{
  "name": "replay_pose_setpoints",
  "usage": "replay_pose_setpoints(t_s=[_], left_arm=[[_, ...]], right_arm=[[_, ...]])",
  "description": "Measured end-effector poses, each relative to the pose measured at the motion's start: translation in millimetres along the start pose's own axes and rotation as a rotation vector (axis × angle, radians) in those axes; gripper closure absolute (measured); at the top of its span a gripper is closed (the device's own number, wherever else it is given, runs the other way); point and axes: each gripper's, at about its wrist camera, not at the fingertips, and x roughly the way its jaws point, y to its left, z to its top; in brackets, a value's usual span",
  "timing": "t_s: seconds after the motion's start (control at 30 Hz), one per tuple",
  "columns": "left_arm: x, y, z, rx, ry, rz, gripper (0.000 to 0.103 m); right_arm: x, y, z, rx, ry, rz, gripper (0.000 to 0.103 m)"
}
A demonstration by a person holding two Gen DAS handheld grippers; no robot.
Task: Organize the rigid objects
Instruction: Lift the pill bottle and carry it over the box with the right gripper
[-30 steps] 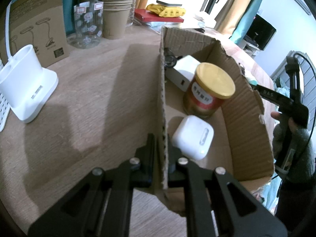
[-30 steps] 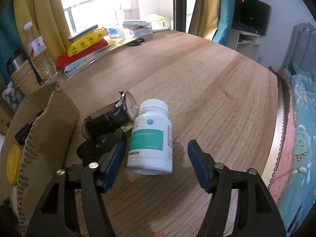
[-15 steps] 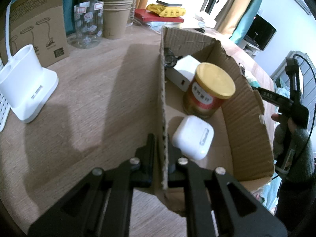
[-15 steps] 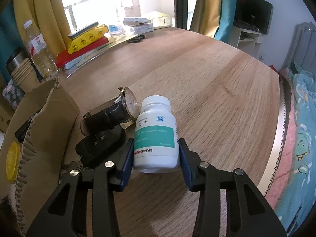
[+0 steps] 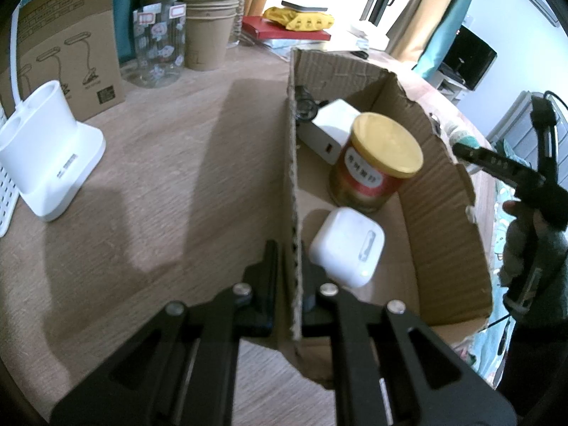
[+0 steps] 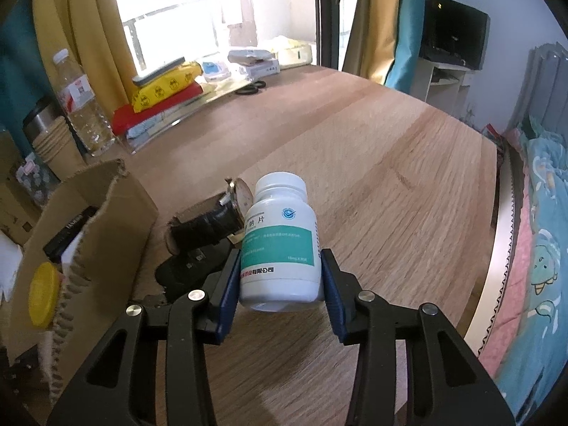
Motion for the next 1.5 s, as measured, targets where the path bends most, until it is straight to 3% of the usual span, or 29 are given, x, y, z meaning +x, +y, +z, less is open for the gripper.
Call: replay_pose_setpoints(t_s=[0.4,0.73,1.1,1.5], left_arm=[[0.2,0.3,0.8,-0.004,0.001,-0.003,0.094],[0.0,1.8,2.2,-0.006,0.004,0.000,0.094],[-0.2,2.0,3.1,-0.007,0.003,-0.003,0.094],[-0.9,1.5,3.4,-0.004,0.001,-0.004,0.094]], right_arm=[[-37.4,27.0,12.3,-0.054,-0.058,0.069,0.058],[-53.5,77.7,21.3,-0.147,-0.090,0.151,0.058],[-41.9,124.9,24.0,-0.231,-0.070,0.211,0.058],[-16.4,132.9,18.8,-0.233,-0.022,0.205,0.058]])
